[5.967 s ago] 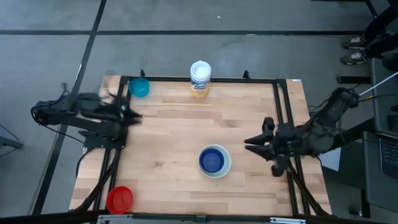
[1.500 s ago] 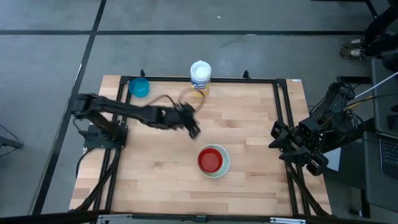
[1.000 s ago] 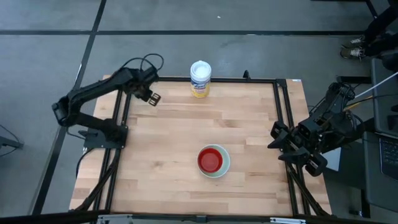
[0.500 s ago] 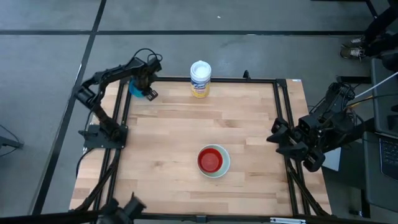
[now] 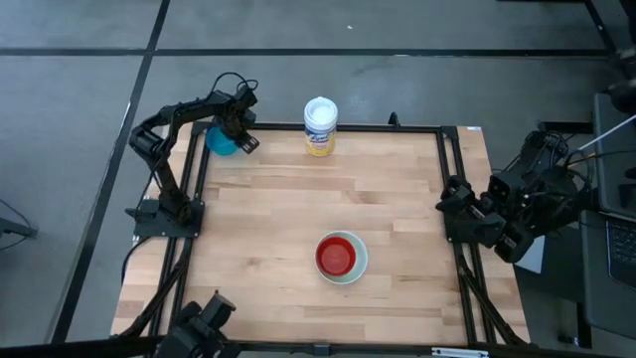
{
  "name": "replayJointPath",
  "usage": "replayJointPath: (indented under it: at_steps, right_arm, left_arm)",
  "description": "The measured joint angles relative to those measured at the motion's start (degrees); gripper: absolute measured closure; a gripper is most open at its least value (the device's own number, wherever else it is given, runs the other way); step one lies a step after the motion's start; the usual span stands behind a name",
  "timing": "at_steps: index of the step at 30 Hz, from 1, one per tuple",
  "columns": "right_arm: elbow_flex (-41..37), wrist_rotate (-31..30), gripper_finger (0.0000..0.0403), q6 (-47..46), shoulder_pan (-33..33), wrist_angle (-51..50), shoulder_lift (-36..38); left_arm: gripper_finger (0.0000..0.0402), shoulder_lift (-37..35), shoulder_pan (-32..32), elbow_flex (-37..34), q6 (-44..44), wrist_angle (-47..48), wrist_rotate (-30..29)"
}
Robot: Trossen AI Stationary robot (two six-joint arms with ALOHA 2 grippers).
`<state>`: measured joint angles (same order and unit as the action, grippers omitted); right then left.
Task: Nest bowls inside each other
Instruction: Stack the light blue bowl on the top of the red bowl
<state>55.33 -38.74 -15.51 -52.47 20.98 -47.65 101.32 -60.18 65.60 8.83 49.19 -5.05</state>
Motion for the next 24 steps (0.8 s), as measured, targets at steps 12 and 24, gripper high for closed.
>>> replayJointPath:
  at_steps: [12, 24]
  right_arm:
    - [1.5, -0.3, 0.0179, 1.2, 0.0, -0.4, -0.7]
    - [1.5, 0.5, 0.0183, 3.6, 0.0, -2.8, -0.8]
  left_arm:
    - [0.0396, -0.9, 10.5, 0.0, -0.8, -1.3, 1.3]
    - [0.0398, -19.2, 63.8, 0.3, -29.8, -8.5, 1.2]
